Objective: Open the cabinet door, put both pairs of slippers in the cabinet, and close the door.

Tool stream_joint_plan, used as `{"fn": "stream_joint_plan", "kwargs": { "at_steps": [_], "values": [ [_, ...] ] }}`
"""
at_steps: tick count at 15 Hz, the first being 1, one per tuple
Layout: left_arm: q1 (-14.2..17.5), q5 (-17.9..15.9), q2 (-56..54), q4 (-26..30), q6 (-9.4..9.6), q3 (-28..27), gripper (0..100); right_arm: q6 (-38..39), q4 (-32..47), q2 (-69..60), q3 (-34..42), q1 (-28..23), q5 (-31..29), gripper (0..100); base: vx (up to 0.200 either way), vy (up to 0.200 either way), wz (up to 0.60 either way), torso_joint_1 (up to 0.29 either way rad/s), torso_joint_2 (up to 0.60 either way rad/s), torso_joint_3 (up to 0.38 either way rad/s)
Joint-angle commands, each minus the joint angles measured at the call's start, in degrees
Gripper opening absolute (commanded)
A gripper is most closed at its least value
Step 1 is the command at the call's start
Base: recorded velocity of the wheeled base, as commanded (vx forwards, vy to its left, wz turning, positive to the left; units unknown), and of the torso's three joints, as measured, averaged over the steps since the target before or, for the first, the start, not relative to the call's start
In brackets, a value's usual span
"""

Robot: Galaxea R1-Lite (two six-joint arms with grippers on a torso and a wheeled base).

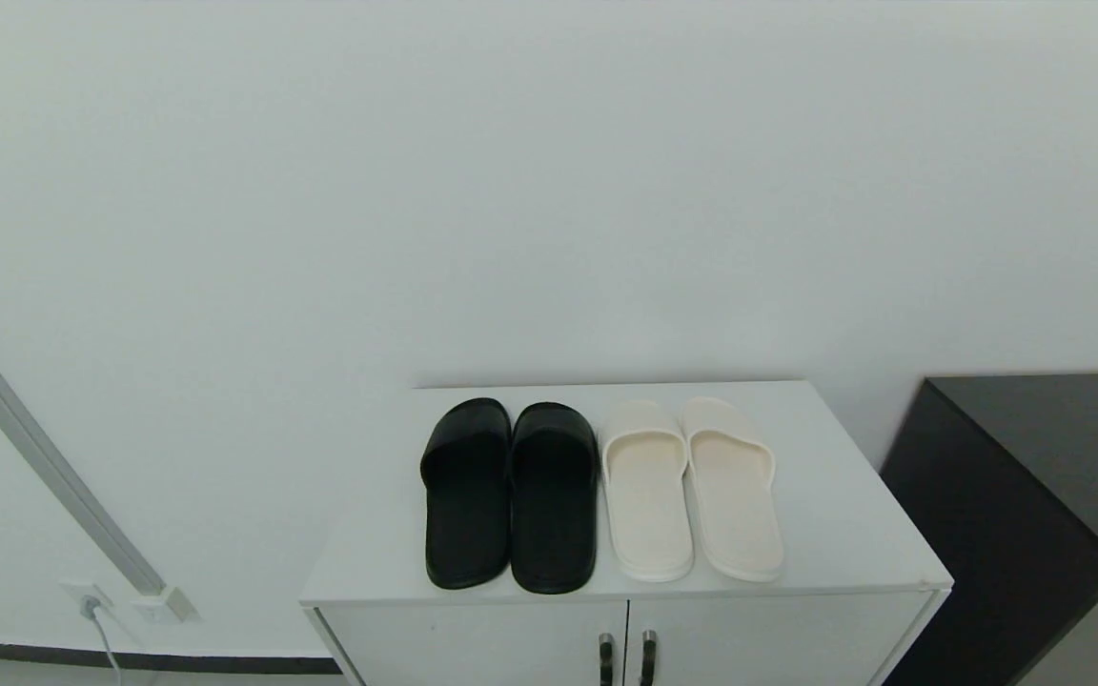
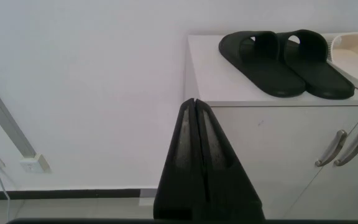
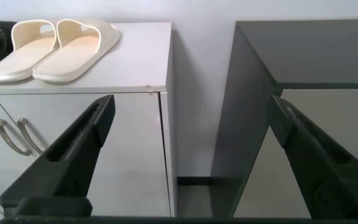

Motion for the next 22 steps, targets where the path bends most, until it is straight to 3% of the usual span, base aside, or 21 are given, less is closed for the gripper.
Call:
{"fn": "stream_joint_plan", "kwargs": {
  "at_steps": [1,11,12,13,14,17,20,22],
  "values": [
    [0.01,0.02,0.07,-0.01,-0.06,0.0,0,-0.02,-0.01,0.07,0.0,-0.02,0.01,100,0.0,0.0,0.0,0.0,0.0,0.0],
    [0.01,0.02,0.07,-0.01,-0.06,0.0,0,0.34,-0.81,0.07,-0.62,0.07,-0.69,100,0.0,0.0,0.0,0.0,0.0,0.0],
    [0.01,0.02,0.07,-0.01,-0.06,0.0,0,3.59,-0.81,2.36,-9.67,0.15,-0.51,100,0.0,0.0,0.0,0.0,0.0,0.0],
    [0.01,-0.07,0.07,-0.01,-0.06,0.0,0,5.43,1.66,5.17,-13.62,0.24,-0.16,100,0.0,0.0,0.0,0.0,0.0,0.0],
    [0.01,0.02,0.07,-0.01,-0.06,0.0,0,4.38,6.58,9.04,-14.33,0.59,2.12,100,0.0,0.0,0.0,0.0,0.0,0.0],
    [0.01,-0.07,0.07,-0.01,0.03,0.0,0,3.5,6.05,14.49,-12.57,0.94,6.87,100,0.0,0.0,0.0,0.0,0.0,0.0],
    [0.01,-0.07,0.07,-0.01,0.03,0.0,0,3.59,-7.75,29.69,-13.36,1.03,9.51,100,0.0,0.0,0.0,0.0,0.0,0.0],
    [0.01,-0.07,0.07,-0.01,0.03,0.0,0,3.68,-13.55,39.01,-15.38,4.46,9.68,100,0.0,0.0,0.0,0.0,0.0,0.0]
  ]
}}
